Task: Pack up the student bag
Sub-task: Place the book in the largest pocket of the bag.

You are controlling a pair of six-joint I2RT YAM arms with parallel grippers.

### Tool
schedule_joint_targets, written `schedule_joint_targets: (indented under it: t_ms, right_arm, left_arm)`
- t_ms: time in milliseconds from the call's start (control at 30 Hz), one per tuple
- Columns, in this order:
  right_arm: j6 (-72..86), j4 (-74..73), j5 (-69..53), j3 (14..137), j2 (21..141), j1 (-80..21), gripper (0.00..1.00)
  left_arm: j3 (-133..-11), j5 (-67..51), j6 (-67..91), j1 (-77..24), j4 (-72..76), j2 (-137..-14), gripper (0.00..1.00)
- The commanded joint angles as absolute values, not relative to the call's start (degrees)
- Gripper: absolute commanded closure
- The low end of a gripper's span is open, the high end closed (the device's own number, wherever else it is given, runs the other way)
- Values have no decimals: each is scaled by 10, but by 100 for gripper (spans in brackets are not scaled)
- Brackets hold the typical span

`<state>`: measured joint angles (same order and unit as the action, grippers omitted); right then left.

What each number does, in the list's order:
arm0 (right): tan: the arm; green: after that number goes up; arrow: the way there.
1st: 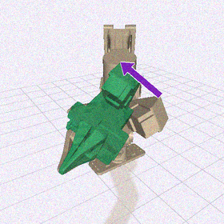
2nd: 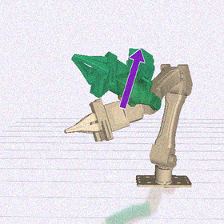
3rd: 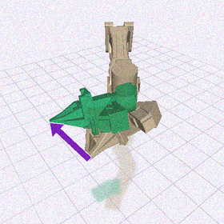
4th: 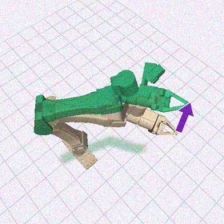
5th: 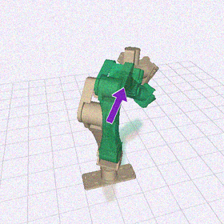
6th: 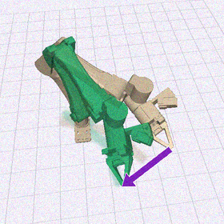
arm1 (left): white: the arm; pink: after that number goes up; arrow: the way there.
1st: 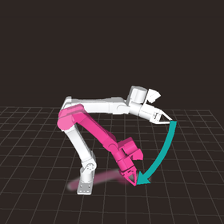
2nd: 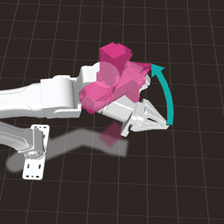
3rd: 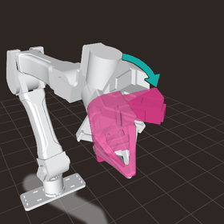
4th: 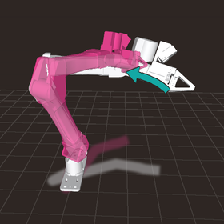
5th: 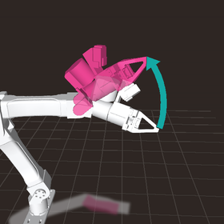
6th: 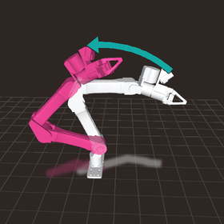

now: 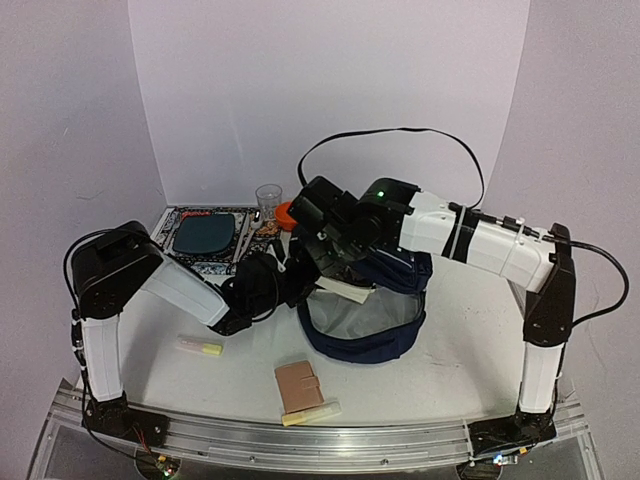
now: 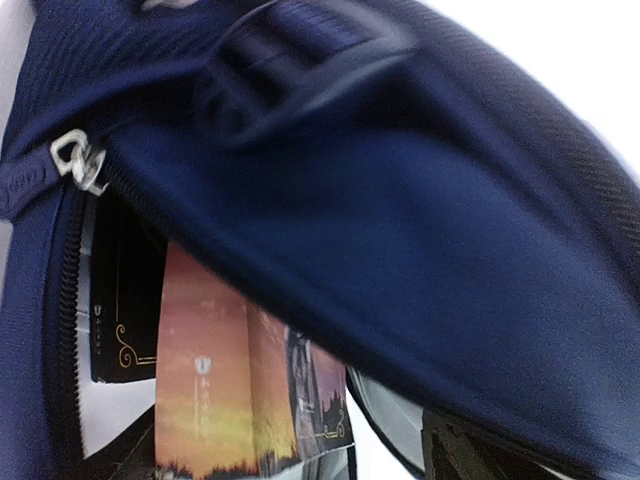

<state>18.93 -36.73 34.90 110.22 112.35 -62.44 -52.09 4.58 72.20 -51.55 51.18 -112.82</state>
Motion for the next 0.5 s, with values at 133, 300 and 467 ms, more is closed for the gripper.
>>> schedule_joint_targets:
  t_ms: [133, 300, 467]
  right_arm:
    - [189, -351, 371, 1063, 1059, -603, 100]
    - [188, -321, 320, 1047, 1053, -602, 100]
    - [186, -306, 304, 1050, 1061, -603, 100]
  left_arm:
    - [-503, 28, 615, -515, 401, -1024, 25]
    - [-553, -13, 609, -523, 398, -1068, 62]
    - [-631, -53, 576, -536, 395, -1120, 72]
